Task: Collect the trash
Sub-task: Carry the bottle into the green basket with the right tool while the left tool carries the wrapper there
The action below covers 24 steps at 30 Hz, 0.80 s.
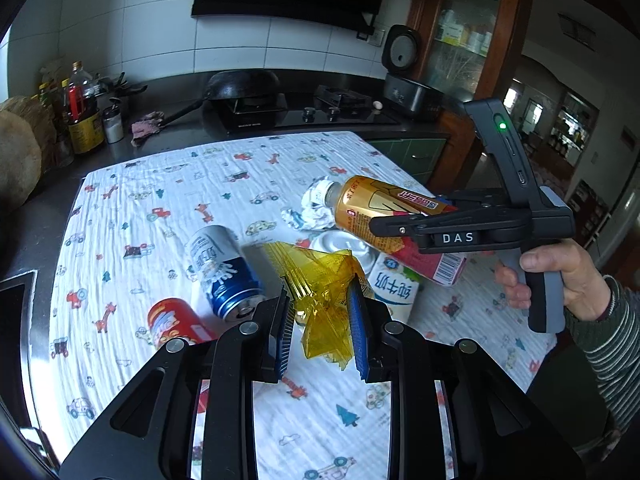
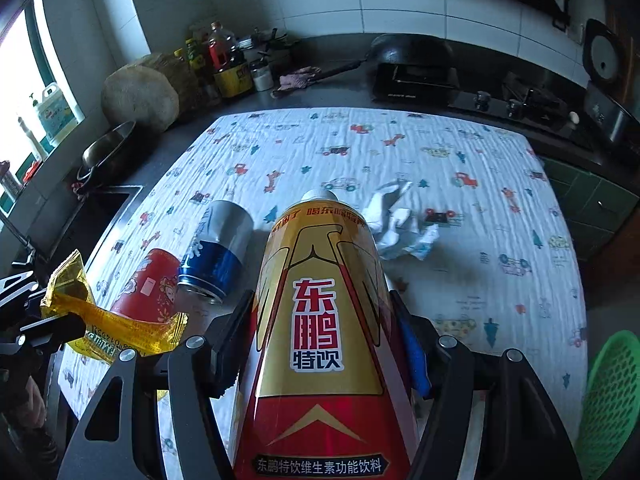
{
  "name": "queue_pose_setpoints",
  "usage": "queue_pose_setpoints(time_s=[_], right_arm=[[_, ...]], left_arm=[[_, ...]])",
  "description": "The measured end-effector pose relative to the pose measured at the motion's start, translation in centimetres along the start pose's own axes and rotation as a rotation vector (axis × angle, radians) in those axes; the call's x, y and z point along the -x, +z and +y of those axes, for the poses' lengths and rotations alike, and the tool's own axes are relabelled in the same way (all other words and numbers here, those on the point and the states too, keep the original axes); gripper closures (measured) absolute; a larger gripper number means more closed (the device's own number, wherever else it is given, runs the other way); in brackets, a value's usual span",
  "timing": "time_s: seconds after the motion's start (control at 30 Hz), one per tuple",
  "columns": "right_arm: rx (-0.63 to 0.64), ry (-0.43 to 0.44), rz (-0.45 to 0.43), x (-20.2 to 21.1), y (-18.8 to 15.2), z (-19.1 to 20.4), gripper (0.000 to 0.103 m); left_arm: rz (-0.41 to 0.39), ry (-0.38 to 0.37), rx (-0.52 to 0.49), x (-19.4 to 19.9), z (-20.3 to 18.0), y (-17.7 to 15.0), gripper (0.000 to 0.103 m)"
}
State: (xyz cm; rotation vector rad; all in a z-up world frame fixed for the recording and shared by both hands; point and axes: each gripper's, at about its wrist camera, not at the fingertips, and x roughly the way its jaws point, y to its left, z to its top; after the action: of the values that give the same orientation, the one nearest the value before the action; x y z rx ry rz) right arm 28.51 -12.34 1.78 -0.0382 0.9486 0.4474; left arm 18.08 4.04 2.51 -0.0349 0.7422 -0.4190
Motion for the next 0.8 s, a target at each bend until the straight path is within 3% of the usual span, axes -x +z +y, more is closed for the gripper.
queue_pose_setpoints(time_s=[0.2, 0.43, 0.6, 0.8], right_arm=[[-0.133, -0.131, -0.039, 4.9, -3.3, -9.0, 0.041], [-0.297, -0.345, -0.039, 9.6, -8.8, -21.0, 0.041], [-0.368, -0.456, 0.004, 10.2, -12.6, -28.2, 0.041], [-0.440, -0.484, 0.034, 9.2, -15.6, -34.9, 0.040]], left_arm=[[0.010, -0.085, -0.065, -2.4, -5.0, 1.6, 0.079], [0.037, -0.186, -0.135, -6.7, -12.1, 3.8, 0.079], [0.044, -0.247, -0.173, -9.8, -17.2, 5.7, 0.079], [0.077, -0.302, -0.197, -13.8, -22.4, 7.6, 0.079]])
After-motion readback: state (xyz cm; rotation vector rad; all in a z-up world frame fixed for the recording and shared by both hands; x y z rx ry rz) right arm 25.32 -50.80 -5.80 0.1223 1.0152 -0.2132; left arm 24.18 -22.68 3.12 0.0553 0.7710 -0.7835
